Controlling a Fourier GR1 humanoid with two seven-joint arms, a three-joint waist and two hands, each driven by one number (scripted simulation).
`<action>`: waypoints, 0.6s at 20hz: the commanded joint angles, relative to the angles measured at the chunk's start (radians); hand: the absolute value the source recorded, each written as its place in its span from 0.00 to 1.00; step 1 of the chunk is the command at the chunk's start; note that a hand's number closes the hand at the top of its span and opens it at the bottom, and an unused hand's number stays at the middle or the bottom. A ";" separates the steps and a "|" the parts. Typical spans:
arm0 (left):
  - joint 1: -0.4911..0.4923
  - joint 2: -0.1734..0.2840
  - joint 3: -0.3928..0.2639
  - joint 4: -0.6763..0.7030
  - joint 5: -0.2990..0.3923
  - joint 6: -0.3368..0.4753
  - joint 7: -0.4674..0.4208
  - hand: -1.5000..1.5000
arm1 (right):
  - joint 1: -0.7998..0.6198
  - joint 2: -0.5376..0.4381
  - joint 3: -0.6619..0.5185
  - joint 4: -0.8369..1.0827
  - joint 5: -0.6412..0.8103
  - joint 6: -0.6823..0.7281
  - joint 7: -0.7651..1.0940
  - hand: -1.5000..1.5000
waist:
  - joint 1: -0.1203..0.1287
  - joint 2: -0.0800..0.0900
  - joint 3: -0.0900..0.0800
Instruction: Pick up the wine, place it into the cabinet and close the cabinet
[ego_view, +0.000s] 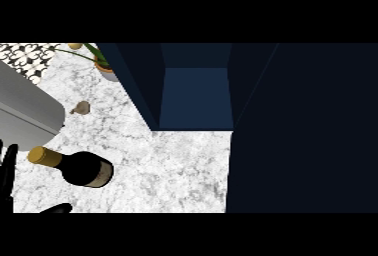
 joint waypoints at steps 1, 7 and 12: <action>0.048 -0.008 0.058 0.094 0.095 -0.099 -0.103 0.00 | -0.028 -0.021 -0.026 -0.167 -0.077 -0.032 0.133 0.00 | 0.002 0.000 0.000; 0.063 -0.043 0.109 0.188 0.086 -0.129 -0.226 0.00 | 0.036 -0.007 -0.044 -0.187 -0.082 -0.007 0.091 0.00 | -0.004 0.000 0.001; -0.034 -0.038 0.161 0.367 0.093 -0.154 -0.308 0.00 | -0.047 -0.011 -0.028 -0.142 -0.057 -0.013 0.117 0.00 | -0.005 0.002 0.001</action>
